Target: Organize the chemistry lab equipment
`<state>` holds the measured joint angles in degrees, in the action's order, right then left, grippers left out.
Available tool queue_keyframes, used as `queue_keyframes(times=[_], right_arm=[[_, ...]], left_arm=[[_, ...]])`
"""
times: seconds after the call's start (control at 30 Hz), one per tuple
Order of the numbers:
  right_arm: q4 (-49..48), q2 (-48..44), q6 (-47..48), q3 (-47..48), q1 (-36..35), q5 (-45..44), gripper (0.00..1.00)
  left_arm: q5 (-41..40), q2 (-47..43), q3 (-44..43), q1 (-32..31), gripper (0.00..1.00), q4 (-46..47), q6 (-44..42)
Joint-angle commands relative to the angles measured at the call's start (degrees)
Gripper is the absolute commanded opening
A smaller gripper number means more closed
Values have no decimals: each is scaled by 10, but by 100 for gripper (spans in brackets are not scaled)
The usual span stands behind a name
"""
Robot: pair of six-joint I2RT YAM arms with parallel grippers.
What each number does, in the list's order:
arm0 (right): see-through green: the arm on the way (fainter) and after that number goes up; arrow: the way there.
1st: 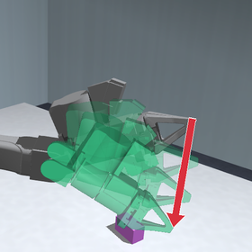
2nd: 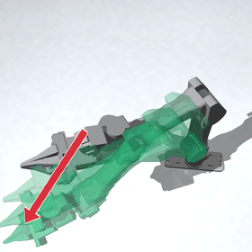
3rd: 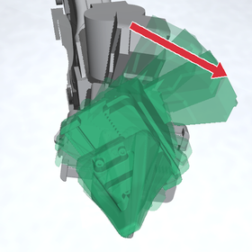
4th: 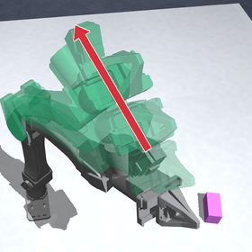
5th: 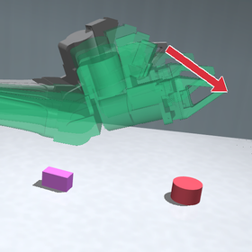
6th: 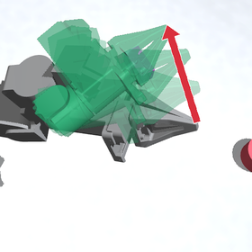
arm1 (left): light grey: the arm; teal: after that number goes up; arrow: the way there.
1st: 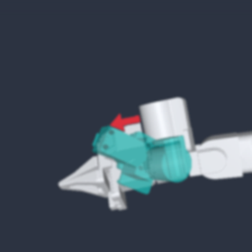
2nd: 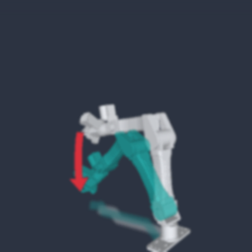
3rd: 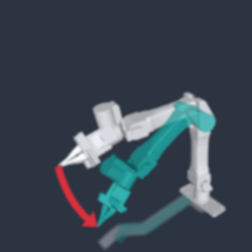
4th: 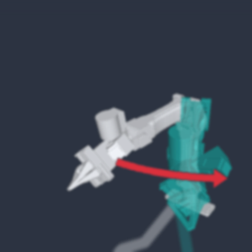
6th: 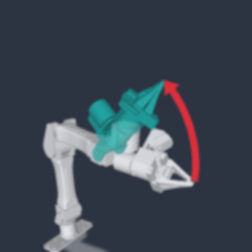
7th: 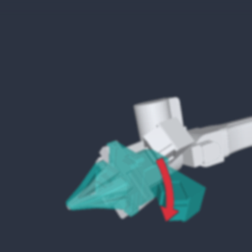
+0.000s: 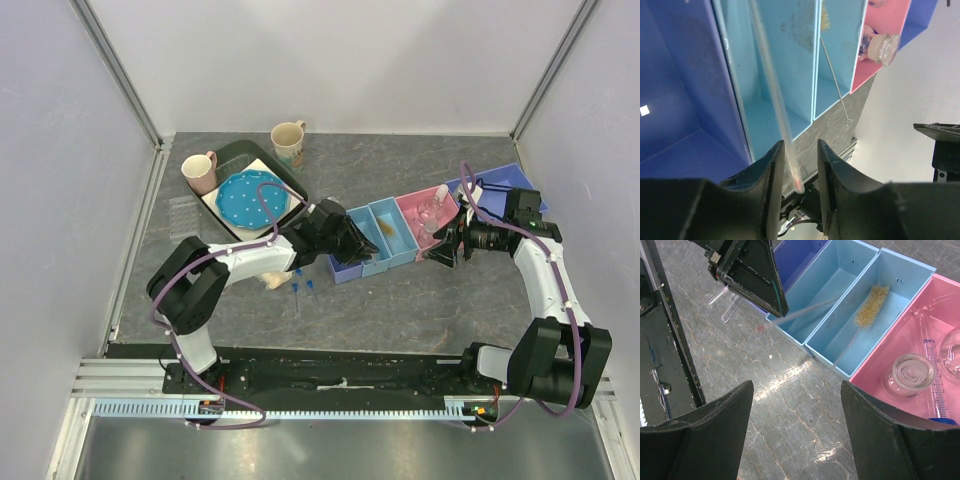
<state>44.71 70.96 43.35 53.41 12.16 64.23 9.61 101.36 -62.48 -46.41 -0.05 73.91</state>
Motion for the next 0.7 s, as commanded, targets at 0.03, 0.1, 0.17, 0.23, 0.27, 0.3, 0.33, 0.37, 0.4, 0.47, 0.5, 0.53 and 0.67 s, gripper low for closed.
queue_keyframes(times=[0.03, 0.1, 0.17, 0.23, 0.27, 0.3, 0.33, 0.37, 0.4, 0.47, 0.5, 0.53, 0.67], right_arm=[[-3, -15, 19, 23, 1, 13, 78], [-2, -15, 21, 23, 1, 13, 78], [-3, -15, 21, 23, 1, 14, 78], [-2, -14, 21, 23, 1, 13, 78], [-2, -15, 21, 23, 1, 13, 79], [-1, -15, 22, 23, 1, 14, 78], [-2, -15, 22, 23, 1, 14, 78], [-1, -15, 22, 23, 1, 14, 78], [-1, -14, 23, 22, 1, 14, 78], [-1, -15, 23, 22, 1, 14, 79], [-1, -15, 23, 22, 1, 13, 79], [-1, -15, 24, 21, 1, 14, 78], [-2, -12, 25, 21, 1, 14, 79]], left_arm=[[-14, -27, 30, -1, 45, 106, -13], [-17, -37, 36, -1, 46, 111, -29], [-20, -63, 51, 0, 46, 119, -41], [-25, -87, 72, 1, 47, 124, -66], [-26, -115, 78, 2, 47, 125, -77], [-32, -130, 86, 4, 48, 124, -103], [-35, -146, 100, 3, 49, 123, -118], [-53, -185, 108, 4, 50, 108, -134], [-65, -205, 115, 4, 51, 95, -167], [-118, -272, 139, 4, 55, 41, -211], [-136, -297, 148, 4, 57, 24, -221], [-154, -320, 170, 4, 62, 7, -230], [-250, -434, 235, 11, 75, -91, -235]])
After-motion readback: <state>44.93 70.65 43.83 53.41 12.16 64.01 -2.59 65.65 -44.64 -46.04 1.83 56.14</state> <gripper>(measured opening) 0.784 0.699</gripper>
